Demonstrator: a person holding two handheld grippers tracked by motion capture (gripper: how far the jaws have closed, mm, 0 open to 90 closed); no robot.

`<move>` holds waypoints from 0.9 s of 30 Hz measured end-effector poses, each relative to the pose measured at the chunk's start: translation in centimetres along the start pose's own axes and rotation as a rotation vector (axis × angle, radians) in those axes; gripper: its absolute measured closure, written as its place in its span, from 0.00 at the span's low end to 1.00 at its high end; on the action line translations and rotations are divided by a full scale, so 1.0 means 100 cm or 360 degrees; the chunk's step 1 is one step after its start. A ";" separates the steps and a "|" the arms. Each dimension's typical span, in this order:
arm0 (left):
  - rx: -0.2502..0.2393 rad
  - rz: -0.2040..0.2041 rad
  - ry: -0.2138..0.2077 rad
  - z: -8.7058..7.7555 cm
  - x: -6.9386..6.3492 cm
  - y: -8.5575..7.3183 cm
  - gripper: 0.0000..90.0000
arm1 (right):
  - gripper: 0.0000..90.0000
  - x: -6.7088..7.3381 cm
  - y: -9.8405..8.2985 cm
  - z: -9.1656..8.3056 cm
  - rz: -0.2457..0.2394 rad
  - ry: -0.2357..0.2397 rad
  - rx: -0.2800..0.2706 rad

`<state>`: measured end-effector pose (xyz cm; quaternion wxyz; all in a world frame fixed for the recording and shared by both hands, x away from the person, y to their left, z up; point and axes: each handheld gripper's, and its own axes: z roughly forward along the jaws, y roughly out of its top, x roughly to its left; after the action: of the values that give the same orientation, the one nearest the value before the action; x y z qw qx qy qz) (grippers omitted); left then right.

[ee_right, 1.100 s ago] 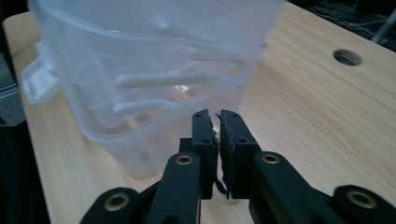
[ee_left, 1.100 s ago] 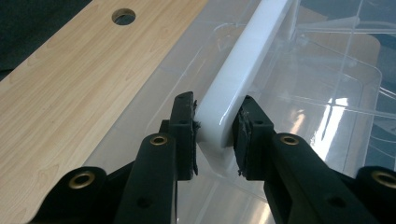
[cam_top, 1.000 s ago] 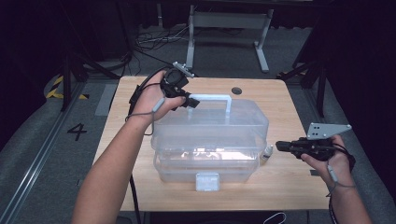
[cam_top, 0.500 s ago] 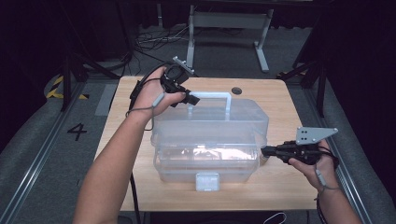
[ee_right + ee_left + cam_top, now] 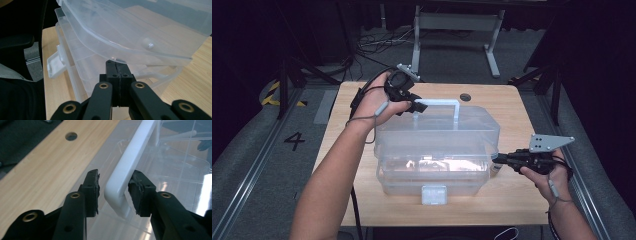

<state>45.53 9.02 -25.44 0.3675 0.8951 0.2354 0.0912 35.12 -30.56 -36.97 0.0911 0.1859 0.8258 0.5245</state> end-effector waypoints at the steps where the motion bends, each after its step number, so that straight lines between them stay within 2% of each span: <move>1: -0.0015 0.0007 0.0007 -0.002 -0.001 0.000 0.63 | 1.00 0.000 0.000 0.000 -0.0003 -0.0001 0.0003; 5: -0.0064 -0.0001 -0.0001 -0.007 -0.005 -0.002 0.58 | 1.00 0.000 0.001 0.001 -0.0009 -0.0004 0.0013; 8: -0.0094 0.0008 0.0028 -0.014 -0.006 -0.004 0.57 | 1.00 0.000 0.003 0.001 -0.0020 -0.0010 0.0017; 9: -0.0125 0.0010 0.0048 -0.020 -0.006 -0.007 0.55 | 1.00 0.000 0.004 0.002 -0.0022 -0.0009 0.0021; 12: -0.0144 0.0009 0.0083 -0.026 -0.006 -0.009 0.54 | 1.00 -0.001 0.004 0.002 -0.0024 -0.0012 0.0017; 20: -0.0286 -0.0063 0.0101 -0.059 -0.010 -0.025 0.54 | 1.00 -0.005 0.008 0.003 -0.0033 -0.0009 -0.0015; 22: -0.0290 -0.0067 0.0102 -0.063 -0.011 -0.027 0.55 | 1.00 -0.005 0.009 0.002 -0.0031 -0.0012 -0.0016; 25: -0.0310 -0.0103 0.0068 -0.076 -0.013 -0.036 0.58 | 1.00 -0.008 0.011 0.002 -0.0035 -0.0012 -0.0034; 27: -0.0317 -0.0105 0.0076 -0.079 -0.014 -0.038 0.58 | 1.00 -0.009 0.013 0.002 -0.0032 -0.0014 -0.0041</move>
<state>40.26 15.54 -22.49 0.4518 0.8435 0.2631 0.1233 36.26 -30.26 -35.94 0.1024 0.1786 0.8204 0.5334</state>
